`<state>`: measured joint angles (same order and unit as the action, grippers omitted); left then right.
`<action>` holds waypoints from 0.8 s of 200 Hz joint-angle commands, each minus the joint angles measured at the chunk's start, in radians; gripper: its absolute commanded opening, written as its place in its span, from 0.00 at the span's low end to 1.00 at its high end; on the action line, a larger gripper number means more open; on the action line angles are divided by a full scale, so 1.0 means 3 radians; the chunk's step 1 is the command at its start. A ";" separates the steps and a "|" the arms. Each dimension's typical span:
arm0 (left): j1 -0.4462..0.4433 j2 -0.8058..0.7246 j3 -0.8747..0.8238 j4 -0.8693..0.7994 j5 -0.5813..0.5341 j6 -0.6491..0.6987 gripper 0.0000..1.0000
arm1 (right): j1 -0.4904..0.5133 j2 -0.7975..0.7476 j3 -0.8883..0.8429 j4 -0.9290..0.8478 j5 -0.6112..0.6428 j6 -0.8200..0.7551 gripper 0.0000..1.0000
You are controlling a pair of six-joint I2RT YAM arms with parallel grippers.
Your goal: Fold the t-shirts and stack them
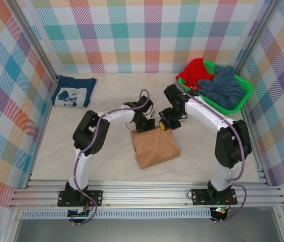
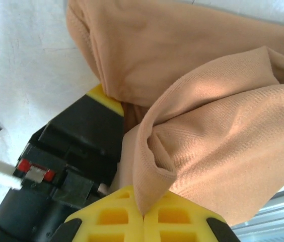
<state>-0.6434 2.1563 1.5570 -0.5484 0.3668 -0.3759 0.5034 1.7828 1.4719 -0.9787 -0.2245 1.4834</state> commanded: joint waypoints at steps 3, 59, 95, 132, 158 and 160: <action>-0.0034 0.0041 0.0056 -0.0182 -0.0125 0.0057 0.12 | -0.0039 0.0205 -0.0023 0.0010 0.0034 -0.0114 0.00; -0.0022 0.0050 0.0210 -0.0253 -0.0090 0.0102 0.12 | -0.0123 0.0492 0.0038 0.0470 0.0075 -0.0327 0.00; -0.0015 0.0053 0.0192 -0.0261 -0.0093 0.0100 0.12 | -0.0144 0.0500 0.0065 0.0519 0.0044 -0.0281 0.00; 0.0022 0.0059 0.0151 -0.0202 -0.0069 0.0074 0.12 | -0.0118 0.0394 0.0181 0.0467 0.0013 -0.0318 0.00; 0.0038 0.0087 0.0169 -0.0202 -0.0062 0.0071 0.12 | -0.0084 0.0344 0.0274 0.0448 -0.0009 -0.0309 0.00; 0.0038 0.0088 0.0173 -0.0202 -0.0062 0.0072 0.12 | -0.0079 0.0342 0.0289 0.0446 -0.0009 -0.0315 0.00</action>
<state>-0.6388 2.1597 1.5963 -0.5842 0.3470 -0.3691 0.4664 1.9270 1.5024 -0.8406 -0.2192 1.4002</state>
